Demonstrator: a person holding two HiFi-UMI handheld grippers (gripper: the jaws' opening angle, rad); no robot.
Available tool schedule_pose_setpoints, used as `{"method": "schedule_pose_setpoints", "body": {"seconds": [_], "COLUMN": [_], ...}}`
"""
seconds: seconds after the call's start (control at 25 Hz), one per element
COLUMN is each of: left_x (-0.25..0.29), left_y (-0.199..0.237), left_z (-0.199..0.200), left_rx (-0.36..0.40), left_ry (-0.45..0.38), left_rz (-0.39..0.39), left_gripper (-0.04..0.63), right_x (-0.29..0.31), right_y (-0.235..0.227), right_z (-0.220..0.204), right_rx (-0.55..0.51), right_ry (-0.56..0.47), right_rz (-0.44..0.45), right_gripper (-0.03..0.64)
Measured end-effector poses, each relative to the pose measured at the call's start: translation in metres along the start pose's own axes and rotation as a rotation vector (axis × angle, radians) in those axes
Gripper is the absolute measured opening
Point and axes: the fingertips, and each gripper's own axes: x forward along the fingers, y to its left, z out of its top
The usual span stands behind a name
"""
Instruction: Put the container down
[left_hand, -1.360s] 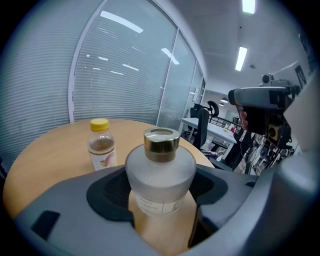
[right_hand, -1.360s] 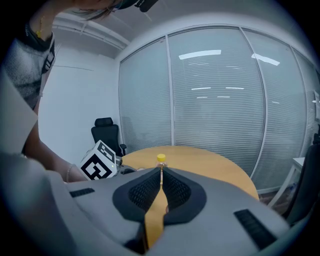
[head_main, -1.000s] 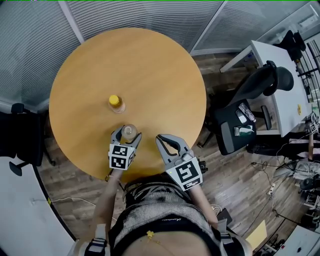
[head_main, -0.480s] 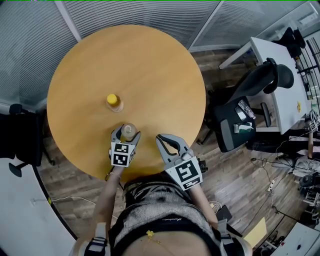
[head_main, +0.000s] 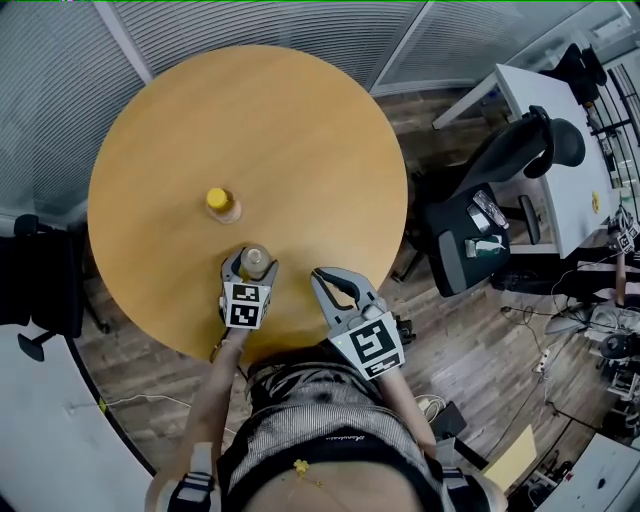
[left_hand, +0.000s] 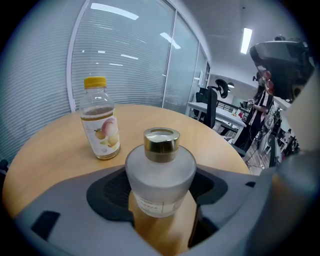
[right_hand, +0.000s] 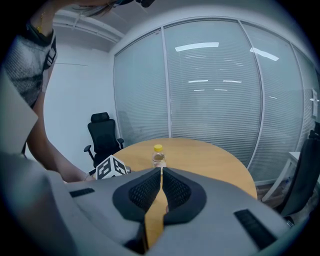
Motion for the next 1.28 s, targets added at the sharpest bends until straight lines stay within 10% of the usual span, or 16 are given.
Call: {"method": "schedule_pose_setpoints", "body": {"seconds": [1.28], "left_x": [0.018], "left_y": [-0.009], "left_z": [-0.011], "left_rx": [0.121], "left_ry": [0.016], "left_rz": [0.024], "left_gripper": [0.347], "right_x": [-0.007], "right_y": [-0.003], "right_z": [-0.012], "right_rx": [0.019], "right_ry": [0.018], "right_rz": [-0.030], "right_gripper": [0.025]}}
